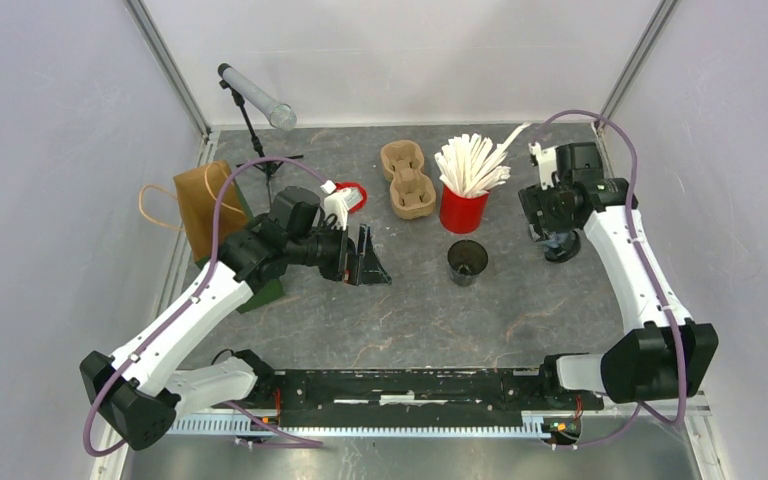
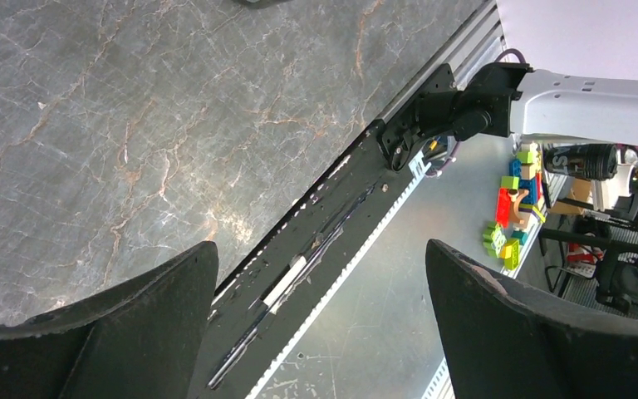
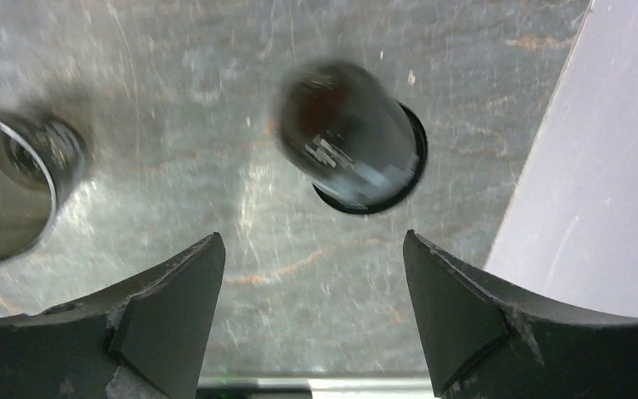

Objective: Pack the takeout coffee

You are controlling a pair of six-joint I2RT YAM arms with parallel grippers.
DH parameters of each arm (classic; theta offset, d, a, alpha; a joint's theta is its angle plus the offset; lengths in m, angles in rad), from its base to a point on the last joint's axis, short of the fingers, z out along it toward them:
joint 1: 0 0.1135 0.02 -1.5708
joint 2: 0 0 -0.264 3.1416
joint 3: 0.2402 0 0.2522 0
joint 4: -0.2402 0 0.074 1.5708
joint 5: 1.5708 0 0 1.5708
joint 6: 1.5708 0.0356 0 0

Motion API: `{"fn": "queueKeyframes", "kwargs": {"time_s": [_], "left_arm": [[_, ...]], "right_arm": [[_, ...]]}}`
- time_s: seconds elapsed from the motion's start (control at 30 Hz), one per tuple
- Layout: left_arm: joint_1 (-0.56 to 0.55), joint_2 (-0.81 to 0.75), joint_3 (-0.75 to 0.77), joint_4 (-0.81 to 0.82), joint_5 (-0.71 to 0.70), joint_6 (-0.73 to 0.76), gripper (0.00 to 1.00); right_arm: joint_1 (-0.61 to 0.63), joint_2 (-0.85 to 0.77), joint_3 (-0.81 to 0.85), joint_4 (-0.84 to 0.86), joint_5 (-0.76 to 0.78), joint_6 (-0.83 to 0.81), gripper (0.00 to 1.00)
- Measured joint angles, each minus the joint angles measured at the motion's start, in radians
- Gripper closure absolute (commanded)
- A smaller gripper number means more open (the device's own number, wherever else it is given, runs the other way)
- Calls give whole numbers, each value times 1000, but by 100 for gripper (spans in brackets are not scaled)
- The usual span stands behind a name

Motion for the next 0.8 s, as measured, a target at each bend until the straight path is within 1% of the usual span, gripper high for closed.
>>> {"fn": "queueKeyframes", "kwargs": {"time_s": [0.1,0.2,0.3,0.43,0.5,0.6,0.7,0.8], "left_arm": [[0,10,3,0,-2,4,0],[0,19,5,0,-18,16,0],[0,19,5,0,-37,28,0],[0,19,5,0,-69,41,0],[0,19,5,0,-88,53,0],[0,19,5,1,-113,73,0],[0,21,5,1,-134,92,0],[0,30,4,1,-137,98,0]], "right_arm": [[-59,1,-14,92,-58,19,15],[-131,-1,-54,184,-82,65,14],[-209,-8,-121,294,-56,145,15],[-321,-72,-273,459,-15,272,15],[-349,-101,-312,491,16,313,16],[-354,-103,-310,525,67,344,16],[-351,-61,-248,491,145,344,13],[-355,-9,-193,463,233,359,13]]}}
